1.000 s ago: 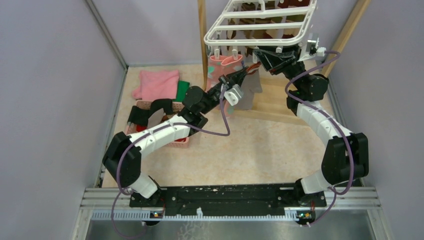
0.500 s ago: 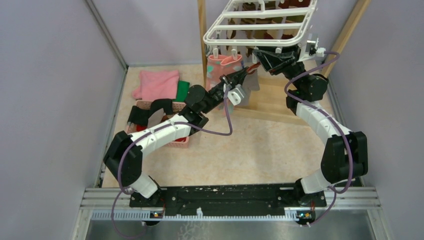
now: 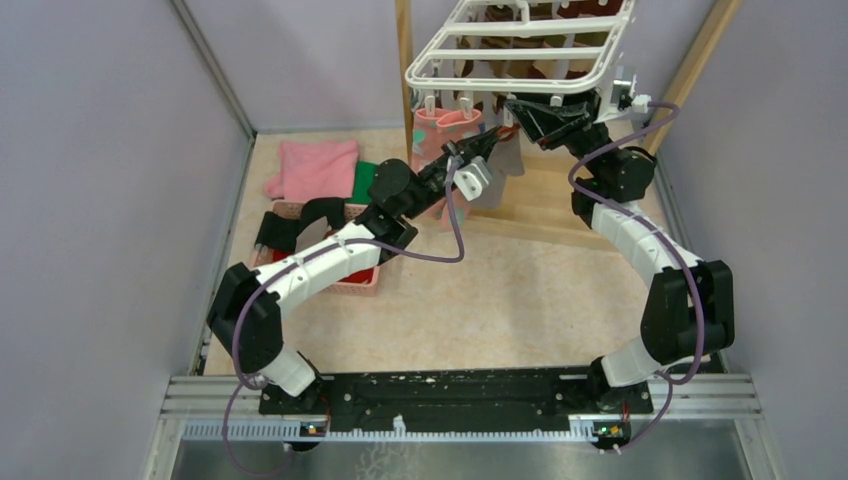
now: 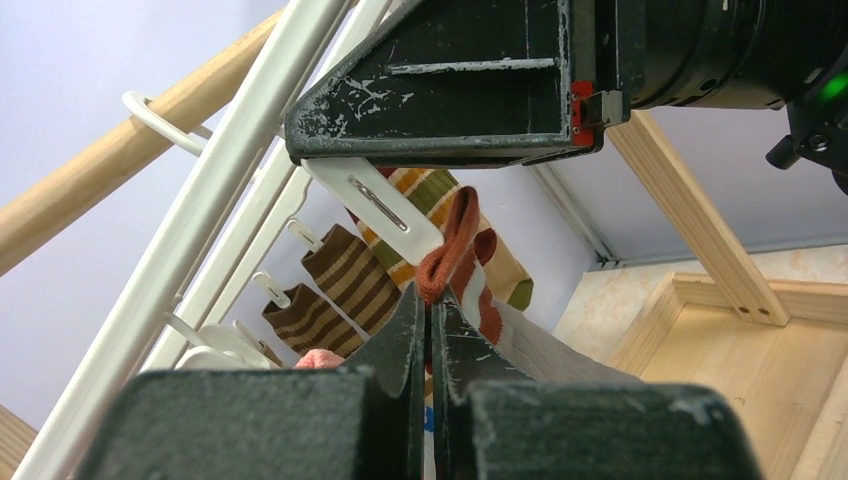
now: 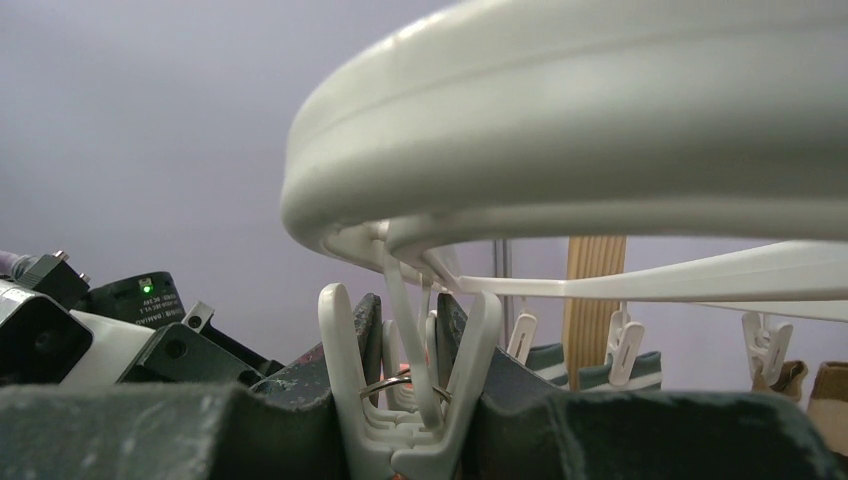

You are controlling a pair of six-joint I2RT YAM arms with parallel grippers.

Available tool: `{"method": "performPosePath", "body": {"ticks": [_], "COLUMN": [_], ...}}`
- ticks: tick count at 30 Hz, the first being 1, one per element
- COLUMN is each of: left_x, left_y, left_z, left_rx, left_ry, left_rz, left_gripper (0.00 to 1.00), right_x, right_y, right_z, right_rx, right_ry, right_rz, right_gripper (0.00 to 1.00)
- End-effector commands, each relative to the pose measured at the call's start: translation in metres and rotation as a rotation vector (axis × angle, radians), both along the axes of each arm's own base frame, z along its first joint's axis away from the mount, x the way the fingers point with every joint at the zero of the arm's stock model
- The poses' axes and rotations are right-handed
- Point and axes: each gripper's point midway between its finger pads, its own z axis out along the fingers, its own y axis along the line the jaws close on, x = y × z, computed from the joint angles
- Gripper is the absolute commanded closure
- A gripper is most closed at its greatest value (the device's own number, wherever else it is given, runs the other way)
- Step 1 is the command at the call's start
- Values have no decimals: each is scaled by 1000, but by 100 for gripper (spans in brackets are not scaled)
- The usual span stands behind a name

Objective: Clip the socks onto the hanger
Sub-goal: Clamp the sock onto the hanger.

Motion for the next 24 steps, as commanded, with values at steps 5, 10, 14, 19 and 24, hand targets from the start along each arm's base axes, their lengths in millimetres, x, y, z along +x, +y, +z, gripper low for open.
{"method": "performPosePath", "body": {"ticks": [5, 10, 14, 19, 24], "left_x": [-4, 0, 6, 10, 7], "left_y": [-4, -5, -3, 2, 2], "left_z": [18, 9, 5, 7, 11], "left_rx": [-26, -7, -12, -37, -49], "left_ry": [5, 70, 119, 165, 170], "left_rz": [-46, -54, -47, -57, -75], "left_gripper": [100, 100, 100, 100, 100], "right_x": [-11, -14, -14, -13, -13], "right_y": [-2, -4, -3, -3, -2], "right_z": [16, 18, 18, 17, 16], "right_rx": [-6, 0, 0, 0, -4], "right_ry": [-70, -78, -80, -79, -80], "right_rz": [14, 19, 23, 28, 32], "right_gripper": [99, 99, 99, 99, 99]}}
